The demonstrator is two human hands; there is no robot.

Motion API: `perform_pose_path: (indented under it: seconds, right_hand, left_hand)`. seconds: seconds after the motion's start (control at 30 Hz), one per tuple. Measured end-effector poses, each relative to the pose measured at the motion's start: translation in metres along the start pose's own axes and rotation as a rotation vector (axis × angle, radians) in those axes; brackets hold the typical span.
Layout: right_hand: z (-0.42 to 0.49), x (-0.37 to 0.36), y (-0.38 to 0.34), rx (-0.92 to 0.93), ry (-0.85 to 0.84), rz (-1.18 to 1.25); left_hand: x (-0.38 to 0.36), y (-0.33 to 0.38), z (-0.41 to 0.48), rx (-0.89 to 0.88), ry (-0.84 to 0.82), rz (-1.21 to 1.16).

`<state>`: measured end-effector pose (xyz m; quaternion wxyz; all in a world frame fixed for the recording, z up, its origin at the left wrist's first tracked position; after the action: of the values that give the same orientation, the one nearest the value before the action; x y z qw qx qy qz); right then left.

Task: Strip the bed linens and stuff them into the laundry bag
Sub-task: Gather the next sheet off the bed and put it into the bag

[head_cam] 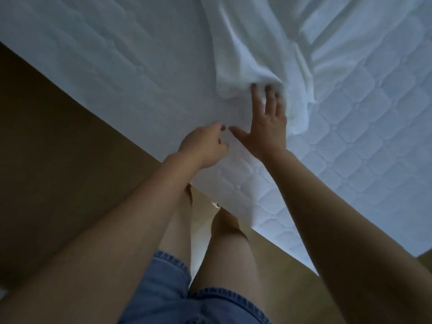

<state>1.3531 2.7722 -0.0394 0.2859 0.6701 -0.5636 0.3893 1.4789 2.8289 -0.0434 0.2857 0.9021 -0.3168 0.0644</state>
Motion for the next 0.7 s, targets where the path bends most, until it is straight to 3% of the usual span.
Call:
perform_pose_path:
  seconds: [0.1, 0.23, 0.4, 0.6, 0.7]
  right_hand:
    - [0.036, -0.012, -0.001, -0.082, 0.064, 0.015]
    - [0.059, 0.009, 0.011, -0.081, 0.296, -0.04]
    - [0.099, 0.025, 0.025, -0.053, 0.207, -0.102]
    - [0.07, 0.069, 0.015, -0.106, 0.131, 0.464]
    - [0.031, 0.118, 0.022, -0.082, -0.036, 0.816]
  left_hand:
    - [0.01, -0.005, 0.017, -0.057, 0.111, 0.017]
    - [0.029, 0.017, 0.019, -0.205, 0.34, 0.126]
    - [0.027, 0.035, 0.019, -0.246, 0.404, 0.143]
    - [0.03, 0.067, 0.004, -0.282, 0.458, 0.395]
    - [0.043, 0.103, -0.015, -0.454, 0.465, 0.54]
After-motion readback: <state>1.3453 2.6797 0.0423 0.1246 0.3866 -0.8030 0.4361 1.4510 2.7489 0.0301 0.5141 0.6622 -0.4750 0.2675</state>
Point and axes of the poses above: each hand's wrist, its own z-axis towards the middle knuckle, its own x-axis out of the back of the hand, y = z × x, the point moved 6 cm from there along z, towards the middle knuckle, and after that the axes turned 10 degrees about -z, right-handed, at the moved point
